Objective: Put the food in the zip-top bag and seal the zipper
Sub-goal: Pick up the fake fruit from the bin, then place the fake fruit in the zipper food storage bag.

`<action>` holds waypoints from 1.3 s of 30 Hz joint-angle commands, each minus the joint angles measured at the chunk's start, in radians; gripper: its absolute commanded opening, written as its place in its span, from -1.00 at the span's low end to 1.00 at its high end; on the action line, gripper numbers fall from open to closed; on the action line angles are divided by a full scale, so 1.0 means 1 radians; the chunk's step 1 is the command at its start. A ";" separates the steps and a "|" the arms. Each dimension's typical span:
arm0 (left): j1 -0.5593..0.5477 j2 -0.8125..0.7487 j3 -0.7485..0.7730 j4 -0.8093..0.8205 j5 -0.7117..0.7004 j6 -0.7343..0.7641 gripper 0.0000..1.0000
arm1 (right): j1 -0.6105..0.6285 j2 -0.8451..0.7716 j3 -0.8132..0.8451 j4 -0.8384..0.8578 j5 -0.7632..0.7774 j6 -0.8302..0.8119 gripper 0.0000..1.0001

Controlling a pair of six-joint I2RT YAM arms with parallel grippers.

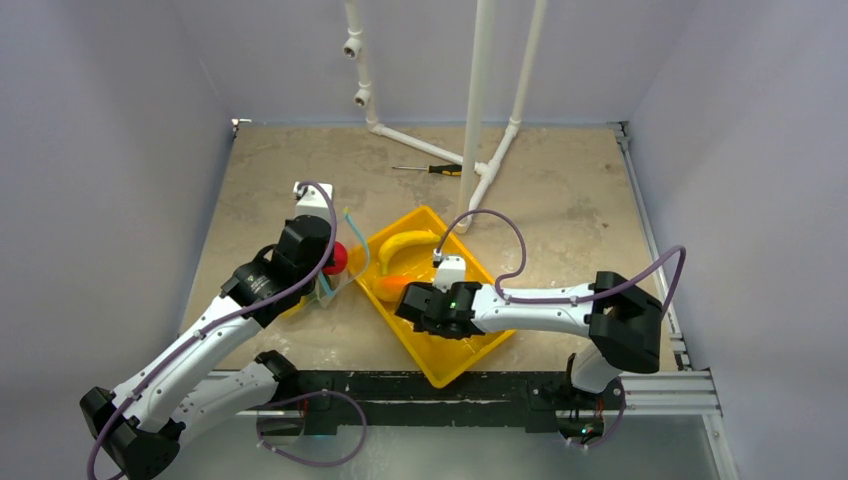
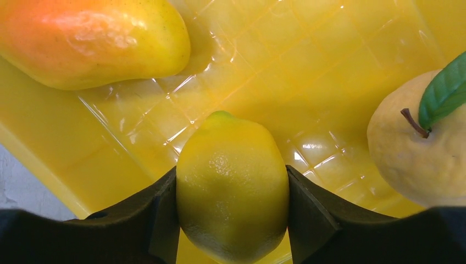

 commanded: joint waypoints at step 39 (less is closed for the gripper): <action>-0.004 -0.027 -0.004 0.035 0.002 -0.001 -1.00 | -0.117 0.013 0.462 0.412 0.006 -0.476 -0.49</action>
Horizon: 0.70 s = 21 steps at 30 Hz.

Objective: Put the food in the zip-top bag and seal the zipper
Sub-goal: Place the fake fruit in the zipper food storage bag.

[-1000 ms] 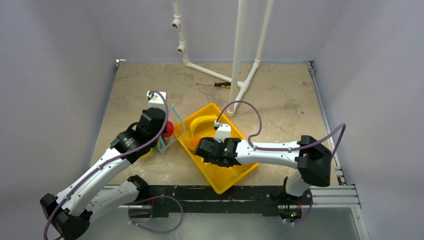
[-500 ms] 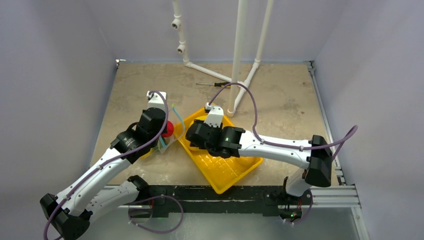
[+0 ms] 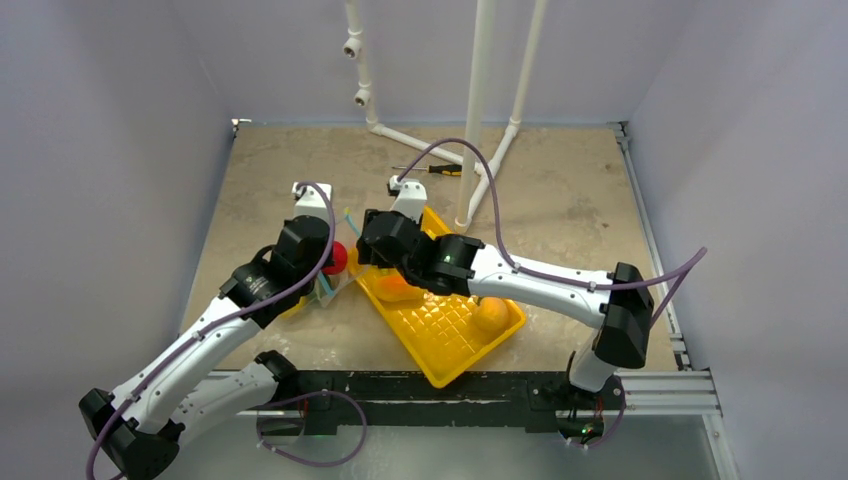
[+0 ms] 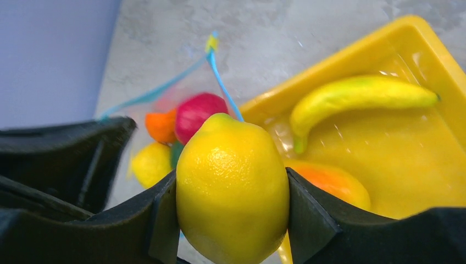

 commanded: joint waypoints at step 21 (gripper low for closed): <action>-0.003 -0.033 -0.004 0.037 -0.008 -0.001 -1.00 | -0.071 0.107 -0.050 0.448 -0.322 -0.134 -0.49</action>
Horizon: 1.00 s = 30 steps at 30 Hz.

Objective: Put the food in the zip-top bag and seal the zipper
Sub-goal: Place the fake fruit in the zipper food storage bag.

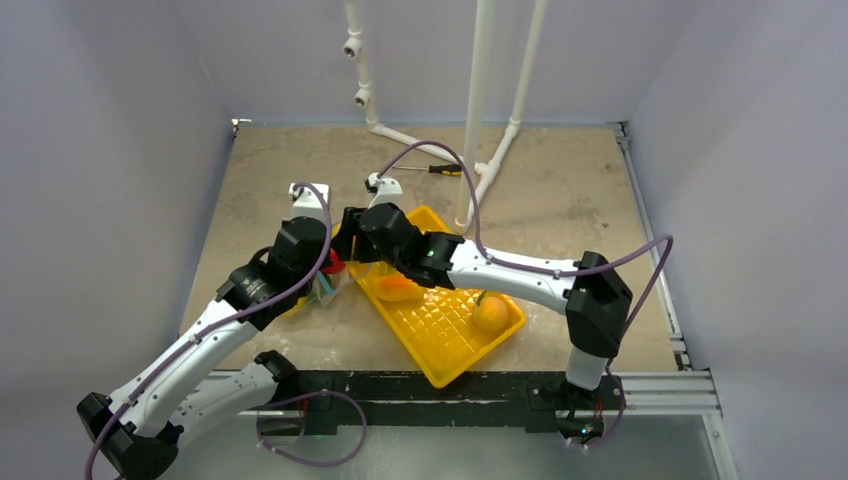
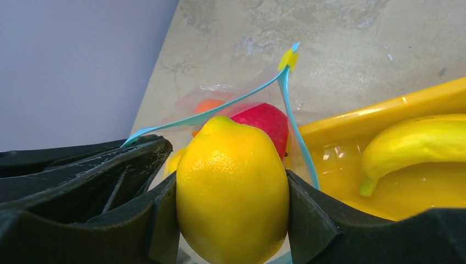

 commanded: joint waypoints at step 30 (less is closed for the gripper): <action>-0.004 0.008 -0.003 0.033 -0.016 -0.003 -1.00 | 0.048 -0.061 -0.136 0.084 -0.023 -0.014 0.86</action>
